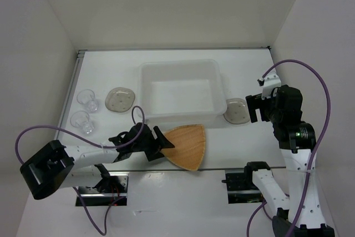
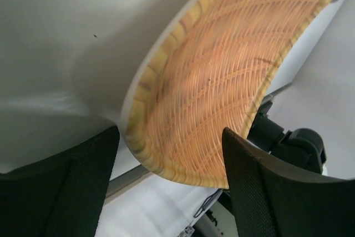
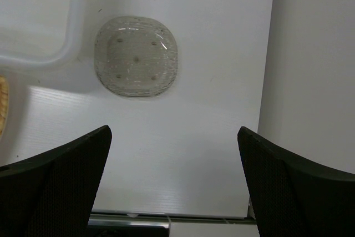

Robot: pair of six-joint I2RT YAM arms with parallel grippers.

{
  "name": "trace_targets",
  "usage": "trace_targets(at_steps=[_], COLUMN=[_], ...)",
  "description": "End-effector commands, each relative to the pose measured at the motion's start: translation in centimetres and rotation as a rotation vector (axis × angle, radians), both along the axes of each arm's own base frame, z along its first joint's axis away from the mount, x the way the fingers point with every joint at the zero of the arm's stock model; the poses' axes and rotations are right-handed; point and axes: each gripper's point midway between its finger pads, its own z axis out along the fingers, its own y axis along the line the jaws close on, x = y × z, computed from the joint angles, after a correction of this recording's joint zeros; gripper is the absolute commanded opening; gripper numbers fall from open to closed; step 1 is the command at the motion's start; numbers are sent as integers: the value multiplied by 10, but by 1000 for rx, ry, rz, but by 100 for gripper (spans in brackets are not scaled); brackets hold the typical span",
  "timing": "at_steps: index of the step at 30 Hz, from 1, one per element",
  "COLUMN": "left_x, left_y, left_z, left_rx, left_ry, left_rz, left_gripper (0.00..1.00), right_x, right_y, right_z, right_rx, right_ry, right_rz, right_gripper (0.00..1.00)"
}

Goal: Place the mixed dishes into the plastic bin

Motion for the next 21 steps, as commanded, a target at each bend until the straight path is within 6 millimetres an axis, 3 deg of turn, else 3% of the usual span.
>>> trace_targets(at_steps=[1, 5, 6, 13, 17, 18, 21], left_x=[10, 9, 9, 4, -2, -1, -4], left_y=[-3, 0, 3, 19, 29, 28, 38], left_z=[3, 4, 2, 5, 11, 25, 44], left_rx=[6, 25, 40, 54, 65, 31, 31], left_ry=[-54, -48, -44, -35, -32, -52, -62], left_rz=[4, 12, 20, 77, 100, 107, 132], left_gripper=[80, 52, 40, 4, 0, 0, 0], right_x=[4, 4, 4, 2, 2, 2, 1], right_y=[2, 2, 2, 3, 3, 3, 3], right_z=[6, 7, 7, 8, 8, 8, 10], right_rx=[10, 2, 2, 7, 7, 7, 7], right_ry=[-37, -37, -37, -46, -46, -46, -55], right_rz=[2, 7, 7, 15, 15, 15, 15], right_gripper=[99, 99, 99, 99, 99, 99, 99])
